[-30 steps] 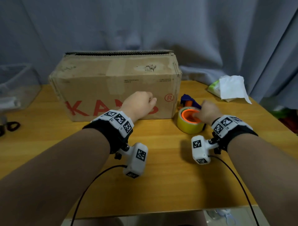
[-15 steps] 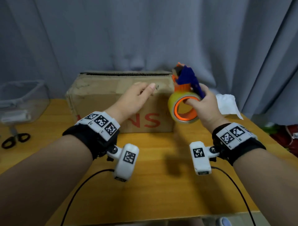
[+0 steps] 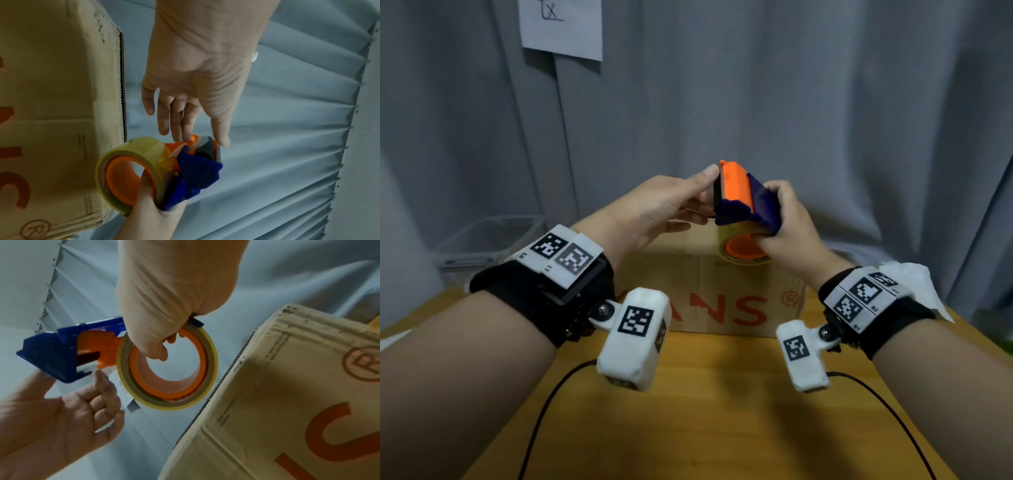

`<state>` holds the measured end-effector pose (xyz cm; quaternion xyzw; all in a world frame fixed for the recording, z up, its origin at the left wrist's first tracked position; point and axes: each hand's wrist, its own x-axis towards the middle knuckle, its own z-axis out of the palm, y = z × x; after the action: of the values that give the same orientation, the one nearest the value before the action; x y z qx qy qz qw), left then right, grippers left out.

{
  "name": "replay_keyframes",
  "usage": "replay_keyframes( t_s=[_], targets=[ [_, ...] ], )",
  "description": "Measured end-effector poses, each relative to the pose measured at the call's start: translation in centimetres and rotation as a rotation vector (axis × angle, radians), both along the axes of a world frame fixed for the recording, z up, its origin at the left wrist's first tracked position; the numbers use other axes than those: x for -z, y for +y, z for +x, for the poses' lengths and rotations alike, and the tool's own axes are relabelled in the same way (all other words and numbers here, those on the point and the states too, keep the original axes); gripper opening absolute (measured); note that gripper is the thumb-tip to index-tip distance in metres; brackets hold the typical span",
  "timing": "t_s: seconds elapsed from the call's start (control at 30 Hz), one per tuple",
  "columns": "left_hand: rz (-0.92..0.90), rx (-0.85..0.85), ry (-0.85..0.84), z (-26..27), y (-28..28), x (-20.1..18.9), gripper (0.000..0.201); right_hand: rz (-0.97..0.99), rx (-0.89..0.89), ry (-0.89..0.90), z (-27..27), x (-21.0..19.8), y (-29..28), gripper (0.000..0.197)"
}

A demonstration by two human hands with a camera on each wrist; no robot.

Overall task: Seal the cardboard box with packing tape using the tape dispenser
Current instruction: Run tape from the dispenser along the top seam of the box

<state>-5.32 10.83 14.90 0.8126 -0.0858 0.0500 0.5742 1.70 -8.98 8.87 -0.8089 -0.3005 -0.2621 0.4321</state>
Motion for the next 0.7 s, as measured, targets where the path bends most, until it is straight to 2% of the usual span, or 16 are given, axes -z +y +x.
replay_keyframes(
  t_s=[0.17, 0.27, 0.4, 0.53, 0.7],
  targets=[
    [-0.106, 0.005, 0.013, 0.0, 1.7, -0.3, 0.022, 0.015, -0.092, 0.009, 0.5, -0.6, 1.2, 0.056],
    [-0.086, -0.042, 0.012, 0.3, 2.3, -0.7, 0.012, -0.029, -0.124, 0.019, 0.5, -0.9, 1.7, 0.058],
    [0.009, -0.151, 0.036, 1.0, 2.6, -1.5, 0.009, -0.095, -0.178, 0.058, 0.3, -1.5, 2.4, 0.073],
    [0.099, -0.182, 0.002, 1.5, 3.1, -2.7, 0.011, -0.141, -0.135, 0.075, 0.4, -2.0, 3.7, 0.067],
    [0.148, -0.227, -0.023, 1.8, 5.4, -3.0, 0.017, -0.325, -0.101, -0.003, 0.8, -3.6, 4.5, 0.090]
  ],
)
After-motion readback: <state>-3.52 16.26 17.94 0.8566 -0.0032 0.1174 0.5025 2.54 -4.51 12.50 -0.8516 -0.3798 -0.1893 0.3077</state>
